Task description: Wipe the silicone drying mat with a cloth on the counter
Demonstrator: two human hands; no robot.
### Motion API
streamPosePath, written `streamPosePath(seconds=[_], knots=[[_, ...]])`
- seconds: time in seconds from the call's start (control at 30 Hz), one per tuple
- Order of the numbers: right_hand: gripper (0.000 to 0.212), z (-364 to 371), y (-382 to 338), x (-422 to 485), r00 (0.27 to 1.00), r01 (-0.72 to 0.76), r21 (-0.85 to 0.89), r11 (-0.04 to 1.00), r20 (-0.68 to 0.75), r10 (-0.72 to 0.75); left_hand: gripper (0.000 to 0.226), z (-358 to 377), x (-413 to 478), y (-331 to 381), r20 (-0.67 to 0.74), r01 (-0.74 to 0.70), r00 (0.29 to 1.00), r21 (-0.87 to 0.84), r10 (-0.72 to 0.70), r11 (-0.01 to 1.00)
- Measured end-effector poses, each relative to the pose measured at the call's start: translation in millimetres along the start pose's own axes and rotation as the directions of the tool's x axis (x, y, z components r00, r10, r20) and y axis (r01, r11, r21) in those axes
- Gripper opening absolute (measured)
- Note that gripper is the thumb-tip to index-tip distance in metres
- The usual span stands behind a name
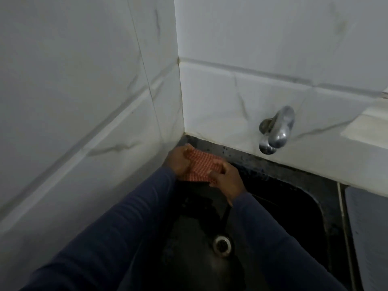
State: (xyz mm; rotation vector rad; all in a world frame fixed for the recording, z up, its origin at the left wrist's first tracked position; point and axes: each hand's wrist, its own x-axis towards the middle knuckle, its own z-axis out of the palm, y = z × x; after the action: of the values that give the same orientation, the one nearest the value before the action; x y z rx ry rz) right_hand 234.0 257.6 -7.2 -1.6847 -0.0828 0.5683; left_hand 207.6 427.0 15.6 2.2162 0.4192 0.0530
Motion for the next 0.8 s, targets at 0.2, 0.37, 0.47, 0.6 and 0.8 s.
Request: streamPosePath(seconds=[0.2,0.37,0.47,0.6,0.8], knots=[[0.062,29.6,15.1,89.0,0.983,0.173,-0.141,0.975,-0.032,-0.179,0.038,10.3,84.5,-21.8,-0.209,0.036,0.978,0.151,-0.004,0.988],[0.057,38.2,58.0,99.3,0.943,0.229,-0.495,0.838,-0.102,-0.318,0.054,47.1,82.3,-61.9,-0.025,-0.193,0.972,0.484,0.234,0.854],[0.052,39.3,63.9,113.6,0.939,0.27,-0.617,0.739,-0.003,-0.345,0.064,58.0,97.3,-94.7,0.052,-0.172,0.984,0.541,0.171,0.824],[0.063,36.3,56.9,128.5,0.963,0.216,-0.689,0.692,0.035,-0.266,0.066,63.2,109.3,-87.3,0.031,-0.154,0.986,0.556,0.165,0.816],[0.074,28.9,25.9,110.6,0.986,0.167,-0.81,0.562,0.147,-0.08,0.068,54.6,110.4,-75.9,0.126,-0.129,0.99,0.592,0.067,0.796]])
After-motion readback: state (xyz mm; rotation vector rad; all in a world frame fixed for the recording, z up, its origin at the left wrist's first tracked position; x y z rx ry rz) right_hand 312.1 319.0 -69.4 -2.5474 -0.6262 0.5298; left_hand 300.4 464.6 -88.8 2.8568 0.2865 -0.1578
